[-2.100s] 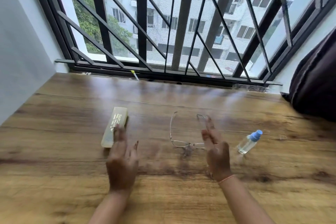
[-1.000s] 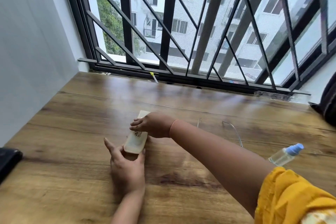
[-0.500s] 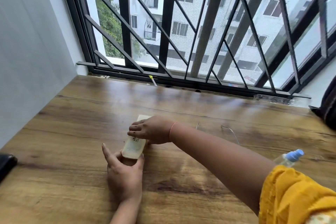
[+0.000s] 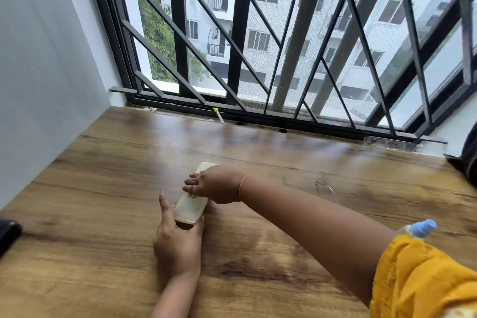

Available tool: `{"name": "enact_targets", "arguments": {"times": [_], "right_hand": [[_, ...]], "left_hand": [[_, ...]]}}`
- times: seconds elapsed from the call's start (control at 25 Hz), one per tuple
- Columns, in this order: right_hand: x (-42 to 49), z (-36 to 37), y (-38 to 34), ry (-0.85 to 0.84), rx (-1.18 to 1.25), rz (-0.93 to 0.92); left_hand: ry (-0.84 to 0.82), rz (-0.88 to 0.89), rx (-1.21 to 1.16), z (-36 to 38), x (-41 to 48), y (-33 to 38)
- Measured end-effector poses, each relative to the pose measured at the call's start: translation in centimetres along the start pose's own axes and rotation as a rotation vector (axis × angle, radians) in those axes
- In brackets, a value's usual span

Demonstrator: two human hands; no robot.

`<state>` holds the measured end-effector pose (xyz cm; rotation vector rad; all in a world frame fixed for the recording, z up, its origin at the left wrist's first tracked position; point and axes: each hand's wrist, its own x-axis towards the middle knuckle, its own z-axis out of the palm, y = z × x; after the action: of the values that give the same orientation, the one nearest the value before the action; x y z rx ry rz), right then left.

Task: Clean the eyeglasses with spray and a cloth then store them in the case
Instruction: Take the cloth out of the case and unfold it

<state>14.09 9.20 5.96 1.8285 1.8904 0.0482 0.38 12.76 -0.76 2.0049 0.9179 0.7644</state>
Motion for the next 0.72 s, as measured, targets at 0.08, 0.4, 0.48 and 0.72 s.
{"name": "enact_targets", "arguments": {"times": [0.08,0.4,0.48,0.72], "right_hand": [[0.3,-1.0,0.9,-0.040,0.046,0.014],[1.0,-5.6,1.9,-0.125,0.097,0.008],[1.3,-5.6,1.9,-0.121,0.098,0.024],[3.2,-6.1,2.0,-0.102,0.242,0.149]], "left_hand": [[0.011,0.006,-0.015,0.0,0.0,-0.1],[0.021,-0.037,-0.006,0.1,0.3,-0.4],[0.027,-0.032,0.022,0.1,0.3,-0.5],[0.007,-0.059,0.039,0.0,0.3,-0.3]]}}
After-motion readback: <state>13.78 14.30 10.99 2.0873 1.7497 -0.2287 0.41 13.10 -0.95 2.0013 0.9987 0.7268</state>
